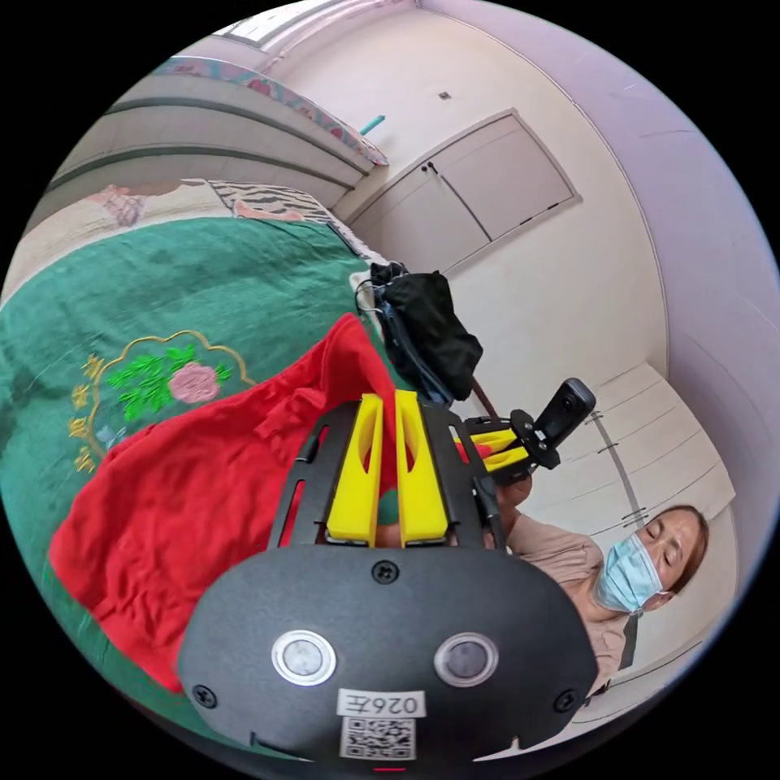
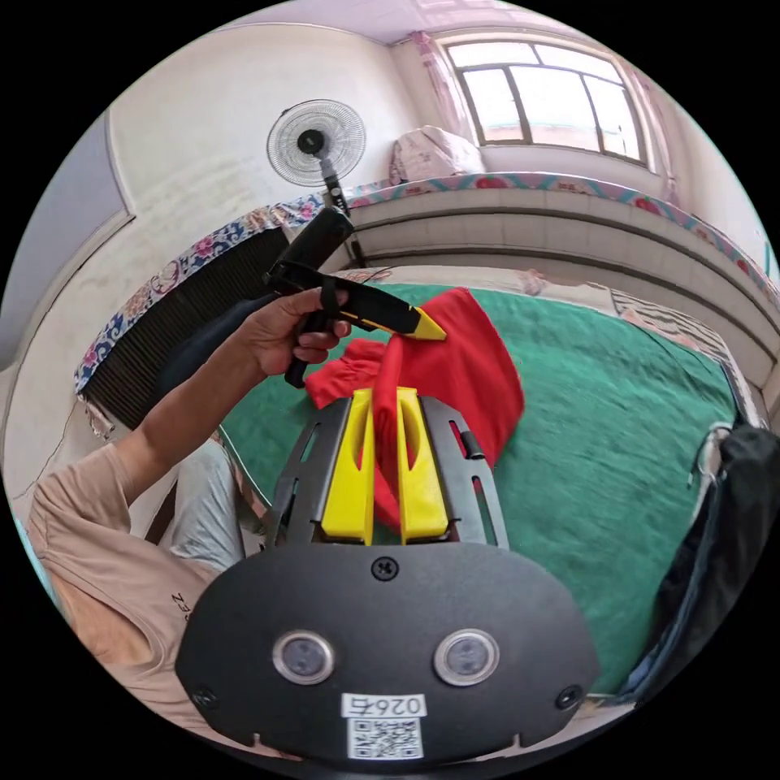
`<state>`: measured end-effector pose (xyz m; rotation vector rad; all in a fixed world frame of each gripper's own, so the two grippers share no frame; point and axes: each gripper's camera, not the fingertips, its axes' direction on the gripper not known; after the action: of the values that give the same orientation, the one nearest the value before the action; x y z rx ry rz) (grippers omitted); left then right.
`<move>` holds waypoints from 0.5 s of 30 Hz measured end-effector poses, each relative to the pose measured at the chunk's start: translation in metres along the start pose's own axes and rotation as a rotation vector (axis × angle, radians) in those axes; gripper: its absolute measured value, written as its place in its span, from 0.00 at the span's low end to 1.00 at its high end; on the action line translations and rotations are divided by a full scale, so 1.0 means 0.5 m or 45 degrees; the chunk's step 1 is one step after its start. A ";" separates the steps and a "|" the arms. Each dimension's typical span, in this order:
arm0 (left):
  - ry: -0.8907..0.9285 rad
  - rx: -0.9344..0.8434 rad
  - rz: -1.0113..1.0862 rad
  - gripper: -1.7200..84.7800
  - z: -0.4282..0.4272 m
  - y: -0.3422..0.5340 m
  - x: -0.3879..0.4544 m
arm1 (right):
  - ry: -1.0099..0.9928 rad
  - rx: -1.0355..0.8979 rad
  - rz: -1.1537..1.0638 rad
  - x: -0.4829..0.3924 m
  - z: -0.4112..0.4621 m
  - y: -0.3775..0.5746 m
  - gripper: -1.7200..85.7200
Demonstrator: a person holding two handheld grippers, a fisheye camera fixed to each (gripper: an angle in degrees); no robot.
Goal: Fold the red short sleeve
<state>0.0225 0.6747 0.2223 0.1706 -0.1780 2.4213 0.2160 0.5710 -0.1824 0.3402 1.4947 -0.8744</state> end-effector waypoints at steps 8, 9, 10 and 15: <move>-0.136 0.105 -0.241 0.02 -0.208 0.197 -0.246 | -0.494 -0.053 -0.100 -0.053 0.350 -0.119 0.07; -0.180 0.092 -0.302 0.02 -0.228 0.223 -0.297 | -0.546 -0.085 -0.104 -0.050 0.373 -0.124 0.07; -0.209 0.075 -0.366 0.02 -0.239 0.252 -0.348 | -0.597 -0.149 -0.112 -0.043 0.410 -0.125 0.07; 0.125 0.329 -0.500 0.02 -0.238 0.394 -0.494 | -0.403 -0.231 -0.104 0.024 0.450 -0.092 0.06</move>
<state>0.0701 0.3899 0.0471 0.1832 0.1982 2.0464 0.3444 0.3820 -0.1567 0.0047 1.2866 -0.8084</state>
